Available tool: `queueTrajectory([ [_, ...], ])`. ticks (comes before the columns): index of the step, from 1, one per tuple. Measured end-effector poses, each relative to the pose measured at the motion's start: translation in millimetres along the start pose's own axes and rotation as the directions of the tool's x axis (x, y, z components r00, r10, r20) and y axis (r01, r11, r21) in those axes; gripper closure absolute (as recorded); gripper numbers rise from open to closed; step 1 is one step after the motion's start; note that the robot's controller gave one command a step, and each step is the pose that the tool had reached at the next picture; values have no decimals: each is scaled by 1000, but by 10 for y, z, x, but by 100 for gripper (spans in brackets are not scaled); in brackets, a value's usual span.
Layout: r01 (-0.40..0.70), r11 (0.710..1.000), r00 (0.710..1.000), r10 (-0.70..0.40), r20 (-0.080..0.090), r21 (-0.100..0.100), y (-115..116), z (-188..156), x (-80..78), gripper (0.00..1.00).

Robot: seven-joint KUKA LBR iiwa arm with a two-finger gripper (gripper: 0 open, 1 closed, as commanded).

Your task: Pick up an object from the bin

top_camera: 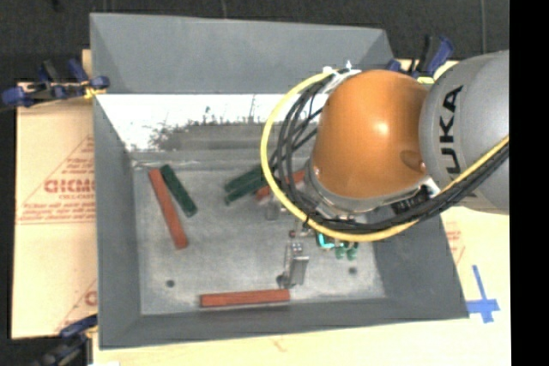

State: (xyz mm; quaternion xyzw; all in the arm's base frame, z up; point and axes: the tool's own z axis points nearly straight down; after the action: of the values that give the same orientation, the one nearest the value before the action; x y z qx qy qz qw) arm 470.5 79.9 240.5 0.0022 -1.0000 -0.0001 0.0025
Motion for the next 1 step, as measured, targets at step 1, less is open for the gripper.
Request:
queueTrajectory([
  [1, -4, 1000, 1000, 4, 8, -1, -4, -36, -17, 0],
])
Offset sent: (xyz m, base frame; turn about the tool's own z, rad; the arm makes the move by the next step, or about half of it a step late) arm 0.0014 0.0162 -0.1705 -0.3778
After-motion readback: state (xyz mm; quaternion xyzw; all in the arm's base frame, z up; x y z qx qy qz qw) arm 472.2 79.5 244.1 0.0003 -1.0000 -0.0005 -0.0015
